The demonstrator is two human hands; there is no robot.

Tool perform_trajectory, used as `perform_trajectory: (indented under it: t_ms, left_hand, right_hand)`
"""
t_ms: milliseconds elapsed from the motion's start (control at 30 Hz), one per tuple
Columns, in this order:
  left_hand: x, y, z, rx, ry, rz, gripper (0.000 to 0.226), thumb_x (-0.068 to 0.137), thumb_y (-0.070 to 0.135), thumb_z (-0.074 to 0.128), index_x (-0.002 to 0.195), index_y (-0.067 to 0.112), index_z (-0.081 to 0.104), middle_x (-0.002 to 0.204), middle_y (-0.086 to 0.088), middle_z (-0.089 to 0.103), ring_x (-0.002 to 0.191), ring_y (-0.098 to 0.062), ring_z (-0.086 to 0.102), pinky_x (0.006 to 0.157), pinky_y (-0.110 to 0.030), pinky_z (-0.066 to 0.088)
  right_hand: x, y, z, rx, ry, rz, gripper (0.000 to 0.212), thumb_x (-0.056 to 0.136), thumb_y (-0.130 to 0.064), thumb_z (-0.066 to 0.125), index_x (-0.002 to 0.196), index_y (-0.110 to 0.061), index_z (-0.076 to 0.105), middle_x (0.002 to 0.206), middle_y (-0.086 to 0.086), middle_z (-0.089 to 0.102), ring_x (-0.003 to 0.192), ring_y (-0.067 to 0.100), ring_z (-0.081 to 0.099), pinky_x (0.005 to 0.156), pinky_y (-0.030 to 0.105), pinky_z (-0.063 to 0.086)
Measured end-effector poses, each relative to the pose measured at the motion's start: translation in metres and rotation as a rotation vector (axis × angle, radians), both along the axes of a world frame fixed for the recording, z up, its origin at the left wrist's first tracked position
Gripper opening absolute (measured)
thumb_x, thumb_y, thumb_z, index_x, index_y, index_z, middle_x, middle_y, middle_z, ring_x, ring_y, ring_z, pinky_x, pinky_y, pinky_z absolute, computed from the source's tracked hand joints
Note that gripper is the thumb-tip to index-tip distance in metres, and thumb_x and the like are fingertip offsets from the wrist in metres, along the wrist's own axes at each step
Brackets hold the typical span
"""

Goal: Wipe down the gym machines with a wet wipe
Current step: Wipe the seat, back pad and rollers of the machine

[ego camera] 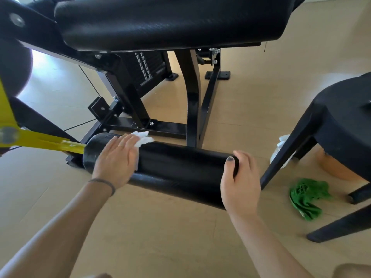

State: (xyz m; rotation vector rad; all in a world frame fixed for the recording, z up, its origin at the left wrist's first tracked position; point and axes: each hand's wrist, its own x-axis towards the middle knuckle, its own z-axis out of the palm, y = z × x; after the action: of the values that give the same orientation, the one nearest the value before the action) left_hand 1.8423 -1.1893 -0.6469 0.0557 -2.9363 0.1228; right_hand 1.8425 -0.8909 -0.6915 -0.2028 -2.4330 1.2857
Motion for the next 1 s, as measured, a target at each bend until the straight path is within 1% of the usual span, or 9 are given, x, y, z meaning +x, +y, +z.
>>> perform_trajectory:
  t_ms: [167,300,400,500,567,633,733,867,1000]
  left_hand:
    - [-0.002,-0.033,-0.013,0.164,0.077,0.394,0.051,0.102,0.024,0.022,0.143,0.005,0.044,0.152,-0.017,0.043,0.144,-0.032,0.033,0.122,-0.045,0.019]
    - [0.008,0.071,-0.01,0.183,0.071,0.015,0.046,0.103,0.029,0.022,0.139,0.013,0.047,0.138,-0.006,0.054,0.123,-0.024,0.047,0.109,-0.04,0.037]
    - [0.03,0.127,-0.012,0.085,-0.043,-0.245,0.055,0.106,0.034,0.018,0.158,0.015,0.023,0.163,-0.001,0.025,0.15,-0.014,0.022,0.124,-0.037,0.019]
    - [0.006,0.071,-0.006,-0.066,-0.044,-0.34,0.051,0.103,0.025,0.025,0.154,0.029,0.033,0.159,0.008,0.034,0.145,-0.01,0.029,0.121,-0.034,0.021]
    - [-0.01,0.005,-0.005,-0.062,0.013,-0.071,0.05,0.101,0.027,0.018,0.144,0.03,0.042,0.148,0.005,0.048,0.138,-0.015,0.039,0.117,-0.036,0.027]
    - [-0.008,-0.051,-0.008,0.07,0.054,0.251,0.051,0.101,0.025,0.018,0.143,0.017,0.047,0.147,-0.008,0.05,0.138,-0.025,0.041,0.117,-0.041,0.026]
    - [-0.011,-0.044,-0.016,0.083,0.06,0.428,0.051,0.101,0.023,0.022,0.139,0.003,0.049,0.146,-0.019,0.048,0.138,-0.034,0.04,0.118,-0.047,0.025]
    - [-0.009,0.068,-0.004,0.14,0.085,0.053,0.045,0.098,0.027,0.025,0.124,0.009,0.057,0.12,-0.012,0.062,0.113,-0.029,0.052,0.106,-0.041,0.038]
    - [0.03,0.171,-0.013,-0.001,-0.036,-0.351,0.055,0.103,0.029,0.024,0.151,0.005,0.037,0.154,-0.012,0.039,0.144,-0.027,0.032,0.121,-0.043,0.023]
  right_hand:
    - [-0.001,-0.004,-0.003,-0.034,-0.029,-0.013,0.057,0.1,-0.041,0.029,0.132,-0.009,0.062,0.134,0.0,0.061,0.126,0.014,0.053,0.101,0.019,0.033]
    - [-0.001,-0.006,-0.006,-0.062,0.001,-0.034,0.058,0.101,-0.041,0.027,0.132,-0.008,0.063,0.134,0.001,0.062,0.128,0.014,0.053,0.104,0.019,0.033]
    - [-0.001,-0.005,-0.006,-0.089,-0.002,-0.033,0.06,0.1,-0.042,0.026,0.132,-0.008,0.064,0.136,0.0,0.062,0.129,0.013,0.052,0.106,0.021,0.034]
    - [0.0,-0.004,-0.006,-0.102,-0.019,-0.015,0.061,0.099,-0.044,0.025,0.136,-0.012,0.062,0.14,-0.005,0.058,0.132,0.009,0.049,0.107,0.02,0.032]
    - [0.0,-0.003,-0.006,-0.092,-0.016,-0.011,0.058,0.1,-0.043,0.026,0.136,-0.013,0.061,0.139,-0.006,0.058,0.131,0.008,0.049,0.107,0.021,0.034]
    - [0.001,-0.002,-0.007,-0.094,-0.01,0.006,0.057,0.101,-0.042,0.027,0.135,-0.013,0.061,0.138,-0.006,0.059,0.131,0.009,0.05,0.108,0.023,0.037]
    - [0.002,-0.002,-0.009,-0.089,0.024,0.024,0.052,0.102,-0.037,0.03,0.134,-0.011,0.062,0.137,-0.004,0.059,0.13,0.011,0.051,0.107,0.023,0.038]
    - [0.007,-0.001,-0.013,-0.075,0.086,0.044,0.049,0.102,-0.03,0.034,0.136,-0.006,0.06,0.141,0.002,0.057,0.134,0.015,0.05,0.11,0.029,0.041]
    - [0.021,0.002,-0.018,0.005,0.211,0.074,0.044,0.098,-0.025,0.038,0.126,-0.002,0.063,0.133,0.008,0.061,0.129,0.024,0.055,0.108,0.034,0.044]
